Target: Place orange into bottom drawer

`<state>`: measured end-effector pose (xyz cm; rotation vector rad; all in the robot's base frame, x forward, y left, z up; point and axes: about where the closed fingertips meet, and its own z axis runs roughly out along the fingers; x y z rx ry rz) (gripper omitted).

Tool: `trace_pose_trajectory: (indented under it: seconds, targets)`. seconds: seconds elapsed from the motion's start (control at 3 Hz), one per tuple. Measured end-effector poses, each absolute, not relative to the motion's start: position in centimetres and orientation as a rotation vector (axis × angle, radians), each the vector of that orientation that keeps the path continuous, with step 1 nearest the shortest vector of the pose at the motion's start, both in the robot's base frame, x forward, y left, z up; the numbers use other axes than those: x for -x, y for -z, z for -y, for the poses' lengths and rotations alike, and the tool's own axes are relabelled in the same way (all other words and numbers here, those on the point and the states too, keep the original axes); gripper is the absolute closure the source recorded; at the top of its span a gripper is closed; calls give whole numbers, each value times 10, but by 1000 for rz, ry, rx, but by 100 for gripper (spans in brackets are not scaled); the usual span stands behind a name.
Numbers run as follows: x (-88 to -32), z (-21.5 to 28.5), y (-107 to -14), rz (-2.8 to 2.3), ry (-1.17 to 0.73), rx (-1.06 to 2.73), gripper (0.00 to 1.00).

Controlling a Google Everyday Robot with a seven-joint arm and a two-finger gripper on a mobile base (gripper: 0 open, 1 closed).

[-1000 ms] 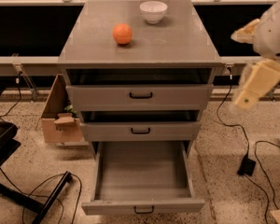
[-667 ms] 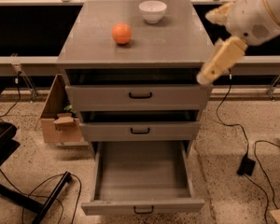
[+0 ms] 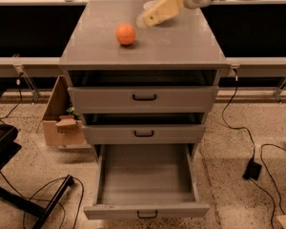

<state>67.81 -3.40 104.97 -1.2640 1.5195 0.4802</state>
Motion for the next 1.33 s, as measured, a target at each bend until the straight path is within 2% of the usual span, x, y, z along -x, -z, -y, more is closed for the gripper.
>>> trace_pose_trajectory:
  seconds: [1.0,1.33]
  targets:
    - [-697,24,-1053,-1523,-485,1207,0]
    - [-728,34,-1037,-1624,-394,1105,0]
